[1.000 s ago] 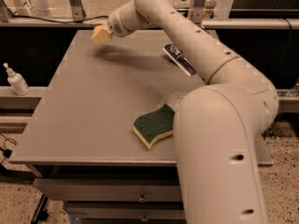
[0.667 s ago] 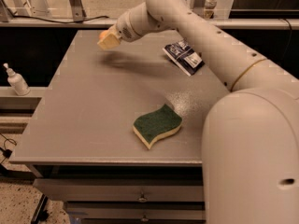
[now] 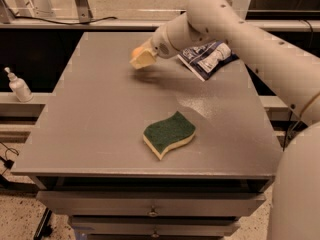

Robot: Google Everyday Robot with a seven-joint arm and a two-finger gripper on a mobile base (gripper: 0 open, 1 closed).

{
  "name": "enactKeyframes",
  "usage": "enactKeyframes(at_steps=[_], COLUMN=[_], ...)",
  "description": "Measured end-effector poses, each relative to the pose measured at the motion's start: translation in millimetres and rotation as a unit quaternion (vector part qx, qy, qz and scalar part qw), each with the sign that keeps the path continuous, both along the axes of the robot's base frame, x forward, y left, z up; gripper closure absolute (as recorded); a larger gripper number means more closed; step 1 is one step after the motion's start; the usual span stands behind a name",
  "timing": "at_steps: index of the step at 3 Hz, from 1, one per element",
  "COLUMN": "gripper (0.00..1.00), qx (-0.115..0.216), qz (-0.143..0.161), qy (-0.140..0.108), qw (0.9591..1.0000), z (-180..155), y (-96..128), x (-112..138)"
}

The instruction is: Move orange near blue chip bag

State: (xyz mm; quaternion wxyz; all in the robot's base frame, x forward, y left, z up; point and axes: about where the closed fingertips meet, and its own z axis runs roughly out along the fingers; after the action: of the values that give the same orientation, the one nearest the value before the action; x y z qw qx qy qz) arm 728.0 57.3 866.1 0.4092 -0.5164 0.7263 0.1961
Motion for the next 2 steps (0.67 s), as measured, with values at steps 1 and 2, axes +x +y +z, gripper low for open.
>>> enactKeyframes(at_steps=[1, 2], gripper=[1.0, 1.0], qx=[-0.024, -0.044], qz=[-0.023, -0.04], qy=[0.0, -0.004], qw=[0.9994, 0.9982], z=[-12, -20], y=[-44, -77], x=[-5, -1])
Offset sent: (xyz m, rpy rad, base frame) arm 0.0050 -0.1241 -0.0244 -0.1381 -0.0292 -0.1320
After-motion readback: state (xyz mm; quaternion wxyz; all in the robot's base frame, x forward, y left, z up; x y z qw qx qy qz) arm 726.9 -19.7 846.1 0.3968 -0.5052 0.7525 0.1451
